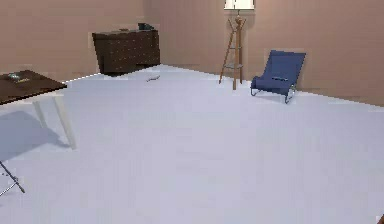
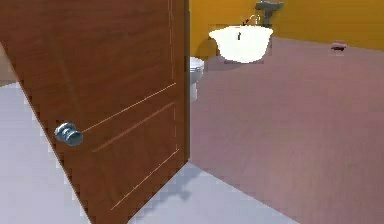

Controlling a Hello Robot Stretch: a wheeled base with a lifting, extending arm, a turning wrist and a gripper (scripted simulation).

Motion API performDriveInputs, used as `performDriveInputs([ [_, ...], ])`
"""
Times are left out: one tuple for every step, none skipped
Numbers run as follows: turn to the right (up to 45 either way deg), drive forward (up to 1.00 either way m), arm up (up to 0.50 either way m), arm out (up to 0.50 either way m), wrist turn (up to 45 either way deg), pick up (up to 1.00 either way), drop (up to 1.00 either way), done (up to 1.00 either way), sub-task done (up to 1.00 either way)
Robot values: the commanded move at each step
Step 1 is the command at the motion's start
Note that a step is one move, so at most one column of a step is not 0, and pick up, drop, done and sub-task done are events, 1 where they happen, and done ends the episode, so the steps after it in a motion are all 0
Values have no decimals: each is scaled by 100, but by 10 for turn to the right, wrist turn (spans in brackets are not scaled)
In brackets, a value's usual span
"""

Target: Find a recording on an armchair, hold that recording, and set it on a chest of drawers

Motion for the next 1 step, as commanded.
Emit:
performDriveInputs([
  [30,0,0,0,0,0,0,0,0],
])
